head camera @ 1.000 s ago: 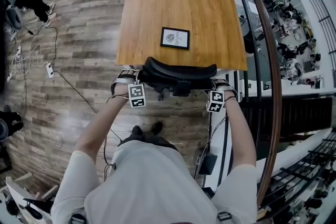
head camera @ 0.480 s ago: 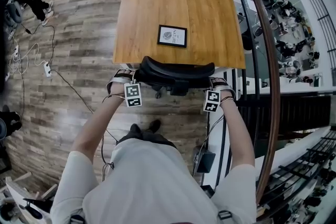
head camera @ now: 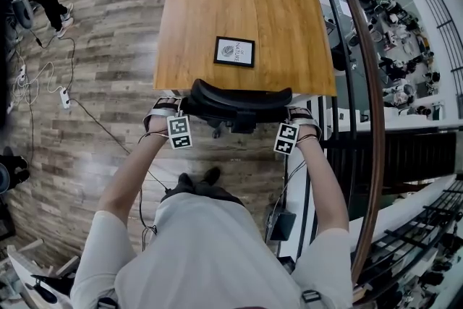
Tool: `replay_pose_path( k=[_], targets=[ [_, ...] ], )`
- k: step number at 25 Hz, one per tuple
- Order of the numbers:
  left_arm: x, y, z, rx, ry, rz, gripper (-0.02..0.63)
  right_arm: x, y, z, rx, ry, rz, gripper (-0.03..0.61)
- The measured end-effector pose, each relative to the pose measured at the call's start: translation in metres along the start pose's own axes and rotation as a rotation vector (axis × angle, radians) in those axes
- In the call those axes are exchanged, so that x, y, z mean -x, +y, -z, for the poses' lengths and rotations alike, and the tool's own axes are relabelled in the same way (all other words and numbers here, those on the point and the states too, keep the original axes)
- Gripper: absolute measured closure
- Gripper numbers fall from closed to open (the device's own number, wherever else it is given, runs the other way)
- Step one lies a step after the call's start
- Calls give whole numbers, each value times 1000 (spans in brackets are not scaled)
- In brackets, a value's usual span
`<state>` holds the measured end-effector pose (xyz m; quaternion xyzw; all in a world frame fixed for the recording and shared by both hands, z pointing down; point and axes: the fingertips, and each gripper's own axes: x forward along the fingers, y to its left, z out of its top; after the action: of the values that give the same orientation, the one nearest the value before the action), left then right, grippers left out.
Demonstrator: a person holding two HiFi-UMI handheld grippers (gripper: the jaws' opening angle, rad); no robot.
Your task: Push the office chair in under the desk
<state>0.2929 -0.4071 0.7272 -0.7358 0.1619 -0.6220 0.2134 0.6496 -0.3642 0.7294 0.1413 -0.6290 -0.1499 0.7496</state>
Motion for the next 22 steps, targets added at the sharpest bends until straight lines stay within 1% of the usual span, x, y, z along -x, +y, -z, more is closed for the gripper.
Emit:
replay_pose_path(
  k=[2,4,8,11,15,19,22],
  targets=[
    [0,2,1,10,-1,-3,393,1,-6,12,-68,19,8,319],
    [2,5,2,14,0,-15,383,6,-10,21,-118,14,18,319],
    [16,14,-3,19,-27,-39,364,21,-10,27,-168,2,61,319],
    [27,17,-5,1,-43,-48,353,36,-12,28,-202,-1,88,319],
    [45,16,-6,1,-70,-54,344,64,-9,25,-237,-5,121,319],
    [70,19,-7,-8,-108,-81,344,93,-6,23,-288,-3,157,319],
    [92,18,-8,3,-150,-101,344,118,-1,15,-346,-15,199,319]
  ],
)
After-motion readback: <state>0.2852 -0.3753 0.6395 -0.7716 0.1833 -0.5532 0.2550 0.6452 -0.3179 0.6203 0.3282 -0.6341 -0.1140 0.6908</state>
